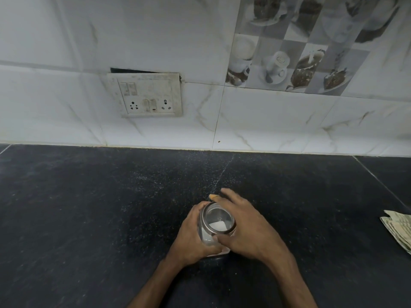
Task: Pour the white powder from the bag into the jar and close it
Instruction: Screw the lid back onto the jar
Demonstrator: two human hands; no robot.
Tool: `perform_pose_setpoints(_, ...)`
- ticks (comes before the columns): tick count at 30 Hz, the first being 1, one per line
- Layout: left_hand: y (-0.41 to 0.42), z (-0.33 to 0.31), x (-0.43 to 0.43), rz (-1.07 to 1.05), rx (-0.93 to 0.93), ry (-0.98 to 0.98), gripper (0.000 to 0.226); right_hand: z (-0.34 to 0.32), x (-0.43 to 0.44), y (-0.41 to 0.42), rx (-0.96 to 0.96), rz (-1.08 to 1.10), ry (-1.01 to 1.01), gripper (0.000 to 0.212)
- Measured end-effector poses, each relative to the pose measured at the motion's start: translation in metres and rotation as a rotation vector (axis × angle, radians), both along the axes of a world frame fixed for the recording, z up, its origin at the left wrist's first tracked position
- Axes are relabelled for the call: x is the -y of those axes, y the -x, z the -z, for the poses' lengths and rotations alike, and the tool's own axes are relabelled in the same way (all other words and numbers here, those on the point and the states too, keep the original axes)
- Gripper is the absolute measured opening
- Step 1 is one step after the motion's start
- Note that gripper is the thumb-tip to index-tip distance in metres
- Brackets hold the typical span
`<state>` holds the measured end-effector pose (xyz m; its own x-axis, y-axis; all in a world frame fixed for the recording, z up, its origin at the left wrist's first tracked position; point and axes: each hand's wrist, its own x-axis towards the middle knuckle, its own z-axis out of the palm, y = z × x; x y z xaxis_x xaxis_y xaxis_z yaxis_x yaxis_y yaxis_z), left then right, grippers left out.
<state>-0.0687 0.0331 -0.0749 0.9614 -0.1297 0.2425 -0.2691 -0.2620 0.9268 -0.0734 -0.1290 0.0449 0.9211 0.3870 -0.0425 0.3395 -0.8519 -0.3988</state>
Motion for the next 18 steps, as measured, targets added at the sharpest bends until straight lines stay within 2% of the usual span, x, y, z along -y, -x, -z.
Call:
perform_pose_setpoints(2, 0.0000, 0.0004, -0.0001, 0.006, 0.004, 0.006, 0.100, 0.0017, -0.0034, 0.0004, 0.022, 0.016, 0.027, 0.092)
perform_pose_setpoints(5, 0.0000, 0.0002, -0.0002, 0.010, 0.022, -0.005, 0.100, 0.0028, -0.0049, -0.0004, 0.022, 0.063, 0.023, 0.108)
perform_pose_setpoints(9, -0.0008, 0.0010, 0.0004, 0.009, 0.015, 0.013, 0.099, 0.0076, -0.0072, 0.0007, 0.017, 0.034, 0.018, 0.096)
perform_pose_setpoints(12, -0.0004, 0.0017, -0.0002, 0.011, 0.007, 0.011, 0.100, 0.0080, -0.0092, 0.0017, 0.045, 0.094, 0.038, 0.105)
perform_pose_setpoints(15, -0.0014, 0.0029, 0.0003, 0.005, -0.019, 0.015, 0.102, 0.0082, -0.0062, 0.0035, -0.007, 0.025, 0.002, 0.101)
perform_pose_setpoints(18, -0.0006, 0.0033, -0.0002, -0.006, -0.026, 0.003, 0.104, 0.0078, -0.0094, 0.0022, 0.064, 0.128, 0.083, 0.099)
